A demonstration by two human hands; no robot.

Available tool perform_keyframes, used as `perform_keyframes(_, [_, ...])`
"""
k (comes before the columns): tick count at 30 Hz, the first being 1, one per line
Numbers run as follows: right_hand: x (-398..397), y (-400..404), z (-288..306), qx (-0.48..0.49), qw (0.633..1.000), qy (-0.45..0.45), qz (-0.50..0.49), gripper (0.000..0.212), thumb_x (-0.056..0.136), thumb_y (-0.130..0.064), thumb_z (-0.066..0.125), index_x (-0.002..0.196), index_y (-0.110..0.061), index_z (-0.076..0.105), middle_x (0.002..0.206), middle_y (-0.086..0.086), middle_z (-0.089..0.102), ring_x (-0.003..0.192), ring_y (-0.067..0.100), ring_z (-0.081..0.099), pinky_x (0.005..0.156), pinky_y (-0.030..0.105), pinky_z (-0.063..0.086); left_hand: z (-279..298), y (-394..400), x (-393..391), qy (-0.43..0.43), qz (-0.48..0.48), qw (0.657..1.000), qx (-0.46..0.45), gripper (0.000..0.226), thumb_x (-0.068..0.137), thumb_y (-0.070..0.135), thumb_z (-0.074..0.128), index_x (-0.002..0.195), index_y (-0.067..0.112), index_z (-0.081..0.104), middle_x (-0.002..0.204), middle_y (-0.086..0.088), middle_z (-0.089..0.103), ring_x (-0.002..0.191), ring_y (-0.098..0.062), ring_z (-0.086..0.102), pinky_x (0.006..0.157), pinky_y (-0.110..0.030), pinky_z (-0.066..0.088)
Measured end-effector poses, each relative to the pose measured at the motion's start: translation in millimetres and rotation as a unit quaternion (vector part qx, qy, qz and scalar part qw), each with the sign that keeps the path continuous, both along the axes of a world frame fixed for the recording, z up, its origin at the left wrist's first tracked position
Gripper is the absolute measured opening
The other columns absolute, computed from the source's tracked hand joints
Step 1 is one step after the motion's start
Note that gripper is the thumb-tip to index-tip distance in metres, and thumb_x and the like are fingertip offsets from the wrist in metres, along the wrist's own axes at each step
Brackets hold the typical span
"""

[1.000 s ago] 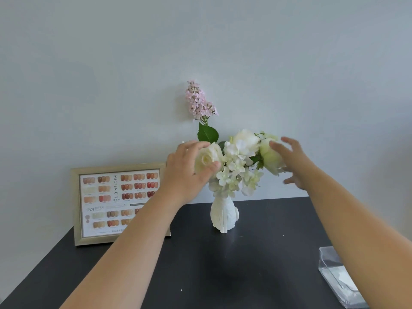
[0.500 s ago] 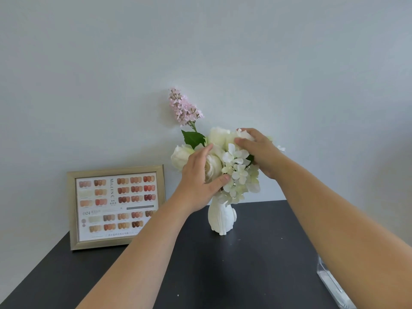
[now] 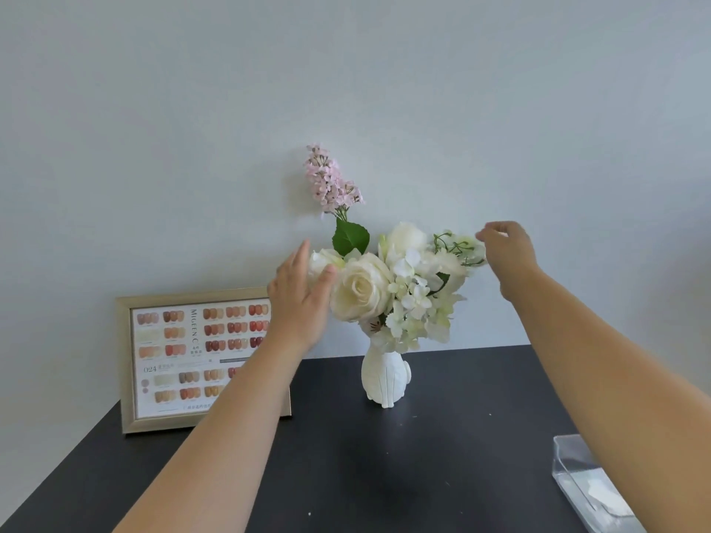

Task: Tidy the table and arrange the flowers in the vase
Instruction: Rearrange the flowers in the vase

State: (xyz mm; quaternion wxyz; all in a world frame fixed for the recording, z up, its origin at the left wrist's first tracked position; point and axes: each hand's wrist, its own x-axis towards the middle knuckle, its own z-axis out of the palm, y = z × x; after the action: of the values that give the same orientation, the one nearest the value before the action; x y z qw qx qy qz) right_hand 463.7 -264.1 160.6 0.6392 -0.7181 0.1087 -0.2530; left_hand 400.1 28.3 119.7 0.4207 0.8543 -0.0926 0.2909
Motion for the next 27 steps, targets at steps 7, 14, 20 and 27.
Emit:
perform_keyframes(7, [19.6,-6.8,-28.2,0.118,0.967,0.165,0.154,0.067,0.08,-0.047,0.071,0.138,-0.028,0.043,0.131,0.005,0.051,0.103,0.038,0.063,0.079,0.051,0.055,-7.7,5.9,8.6,0.064,-0.069,0.991,-0.099,0.029,0.102,0.048,0.035,0.12,0.068,0.046,0.122,0.045,0.047,0.115,0.016,0.039,0.091,-0.01,0.025])
perform_keyframes(14, [30.7,11.5,-4.4,0.068,0.973,0.033,0.219,0.019,0.084,-0.018,0.075,0.099,-0.016,0.065,0.092,0.003,0.075,0.071,0.019,0.072,0.057,0.03,0.057,-7.3,4.0,14.9,0.043,-0.097,0.993,-0.058,0.05,0.102,0.053,0.029,0.149,0.038,0.037,0.156,0.011,0.025,0.137,0.005,0.019,0.109,-0.026,0.017])
perform_keyframes(20, [35.2,24.6,18.7,-0.019,0.966,-0.021,0.257,0.048,0.079,-0.014,0.08,0.12,-0.029,0.061,0.109,0.004,0.069,0.081,0.024,0.07,0.072,0.032,0.058,1.5,-0.2,18.2,0.047,-0.136,0.989,-0.023,0.064,0.096,0.062,0.03,0.153,0.033,0.028,0.156,0.017,0.027,0.136,0.006,0.023,0.11,-0.024,0.017])
perform_keyframes(27, [37.7,25.8,13.2,-0.157,0.962,0.03,0.223,0.024,0.077,-0.03,0.079,0.085,-0.009,0.07,0.075,0.003,0.068,0.063,0.017,0.06,0.058,0.027,0.05,7.8,0.6,15.0,0.054,-0.131,0.989,0.045,0.081,0.087,0.072,0.025,0.154,0.028,0.027,0.159,0.013,0.026,0.143,-0.002,0.022,0.114,-0.027,0.019])
